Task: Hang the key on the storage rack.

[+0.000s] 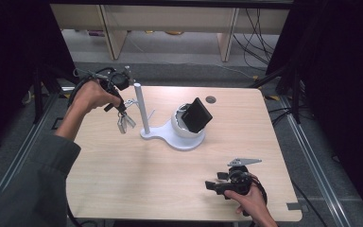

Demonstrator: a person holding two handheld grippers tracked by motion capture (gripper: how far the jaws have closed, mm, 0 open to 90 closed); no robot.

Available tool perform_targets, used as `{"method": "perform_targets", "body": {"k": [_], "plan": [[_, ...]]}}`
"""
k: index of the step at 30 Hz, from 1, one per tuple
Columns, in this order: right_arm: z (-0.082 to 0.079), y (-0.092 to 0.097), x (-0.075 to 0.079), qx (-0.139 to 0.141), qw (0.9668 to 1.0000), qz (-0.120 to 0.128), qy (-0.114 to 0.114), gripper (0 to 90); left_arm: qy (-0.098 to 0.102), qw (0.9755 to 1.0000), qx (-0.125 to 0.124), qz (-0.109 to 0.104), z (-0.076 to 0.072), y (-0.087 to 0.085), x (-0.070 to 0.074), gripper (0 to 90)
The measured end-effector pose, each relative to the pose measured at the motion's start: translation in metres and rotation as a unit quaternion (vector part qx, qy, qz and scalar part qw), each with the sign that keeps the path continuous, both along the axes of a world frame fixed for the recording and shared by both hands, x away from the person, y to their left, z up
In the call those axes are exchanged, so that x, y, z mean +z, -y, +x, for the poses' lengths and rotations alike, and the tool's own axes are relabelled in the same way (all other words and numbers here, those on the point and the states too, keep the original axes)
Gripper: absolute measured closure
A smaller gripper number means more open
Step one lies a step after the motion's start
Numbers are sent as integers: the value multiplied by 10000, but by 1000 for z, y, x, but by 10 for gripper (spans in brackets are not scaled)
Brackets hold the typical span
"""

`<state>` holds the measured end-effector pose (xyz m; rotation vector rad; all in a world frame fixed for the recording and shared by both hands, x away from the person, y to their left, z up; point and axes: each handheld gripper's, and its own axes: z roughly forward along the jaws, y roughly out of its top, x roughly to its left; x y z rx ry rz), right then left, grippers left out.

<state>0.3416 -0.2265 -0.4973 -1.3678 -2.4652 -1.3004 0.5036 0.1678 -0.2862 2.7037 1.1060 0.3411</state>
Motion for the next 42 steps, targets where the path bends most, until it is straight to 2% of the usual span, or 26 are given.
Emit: {"method": "perform_targets", "body": {"k": [3,5,13,17,23,24,28,29,30,31,33,35,36,42], "plan": [[0,0,0,-3,10000,1,1,267,-29,10000,2,31,2,2,-2,751],[0,0,0,6,10000,-3,5,267,11,10000,22,-39,4,3,-5,750],[0,0,0,15,10000,-14,6,267,61,10000,67,-14,6,7,-13,746],[-1,0,0,-28,9999,-100,34,267,131,9998,108,-100,5,10,-11,730],[0,0,0,-21,10000,-35,23,267,65,10000,16,-60,1,9,-10,706],[0,0,0,-11,10000,-22,15,267,38,9999,17,-150,0,8,-11,700],[0,0,1,-40,10000,-17,38,267,39,9998,3,-198,-5,2,-12,667],[-1,-1,1,-117,9999,16,-67,267,67,9996,31,-274,-6,1,-13,657],[-1,0,1,-104,9999,-51,38,267,24,9996,12,-287,-6,0,-12,646],[-2,0,2,-148,9999,-30,-46,267,35,9994,28,-354,-8,-2,-12,641],[-2,-1,2,-140,9999,13,-45,267,48,9988,100,-477,-9,-6,-13,627],[-2,-1,2,-138,9999,54,-55,267,40,9986,154,-500,-11,-10,-14,608],[0,1,1,-66,10000,0,66,267,44,9985,157,-517,-12,-12,-14,597],[0,0,1,-71,9999,12,73,267,42,9976,75,-686,-25,-18,-18,537]]}}
